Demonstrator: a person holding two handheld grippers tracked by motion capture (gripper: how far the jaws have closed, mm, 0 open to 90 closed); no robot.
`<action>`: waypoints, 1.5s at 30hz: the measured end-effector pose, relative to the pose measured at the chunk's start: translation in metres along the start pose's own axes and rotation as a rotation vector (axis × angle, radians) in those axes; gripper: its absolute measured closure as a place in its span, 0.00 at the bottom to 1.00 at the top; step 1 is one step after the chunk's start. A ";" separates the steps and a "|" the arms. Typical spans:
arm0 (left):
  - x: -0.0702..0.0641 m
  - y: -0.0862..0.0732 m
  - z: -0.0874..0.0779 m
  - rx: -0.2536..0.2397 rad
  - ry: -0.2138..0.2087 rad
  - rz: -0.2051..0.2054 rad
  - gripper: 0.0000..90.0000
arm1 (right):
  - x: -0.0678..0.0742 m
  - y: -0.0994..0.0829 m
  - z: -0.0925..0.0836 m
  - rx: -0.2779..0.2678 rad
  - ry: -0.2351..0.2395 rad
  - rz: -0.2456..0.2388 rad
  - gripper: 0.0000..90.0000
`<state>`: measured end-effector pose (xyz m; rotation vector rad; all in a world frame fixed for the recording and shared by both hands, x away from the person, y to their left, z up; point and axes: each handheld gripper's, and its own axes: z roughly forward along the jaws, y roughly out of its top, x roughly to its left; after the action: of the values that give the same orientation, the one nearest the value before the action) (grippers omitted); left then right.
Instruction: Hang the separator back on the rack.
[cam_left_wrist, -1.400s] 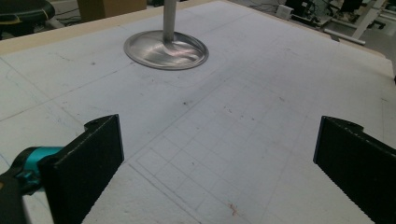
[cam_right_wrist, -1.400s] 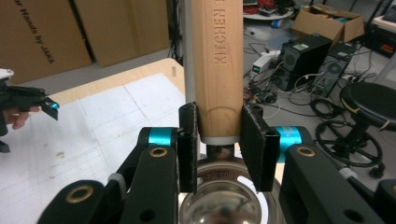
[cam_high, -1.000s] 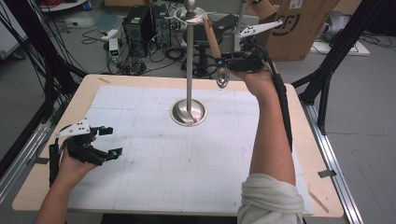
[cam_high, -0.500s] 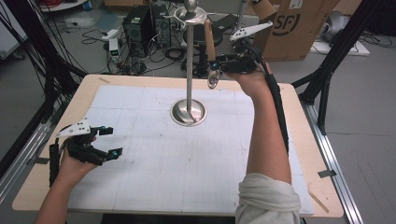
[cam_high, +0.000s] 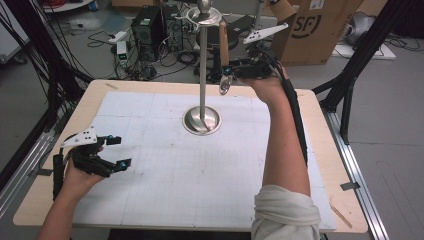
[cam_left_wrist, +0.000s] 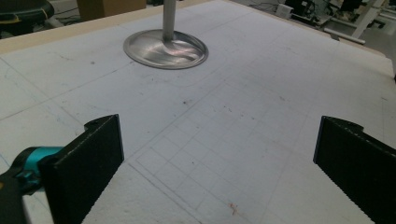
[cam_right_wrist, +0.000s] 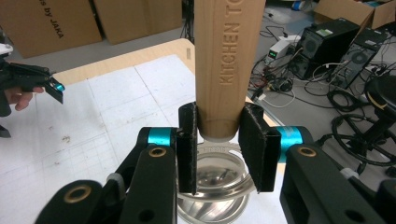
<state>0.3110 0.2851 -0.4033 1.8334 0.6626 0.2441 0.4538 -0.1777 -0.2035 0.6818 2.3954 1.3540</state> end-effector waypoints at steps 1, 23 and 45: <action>0.000 0.000 0.000 0.000 -0.001 0.001 0.02 | 0.000 0.000 0.000 0.001 0.003 0.001 0.75; 0.001 0.000 -0.001 0.000 -0.002 0.002 0.02 | 0.004 0.006 0.001 -0.004 -0.028 -0.015 0.61; 0.000 0.000 0.000 0.005 -0.005 0.005 0.02 | 0.019 -0.002 -0.015 -0.019 -0.051 -0.026 0.44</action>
<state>0.3114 0.2849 -0.4034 1.8400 0.6557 0.2414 0.4302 -0.1788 -0.1981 0.6701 2.3407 1.3307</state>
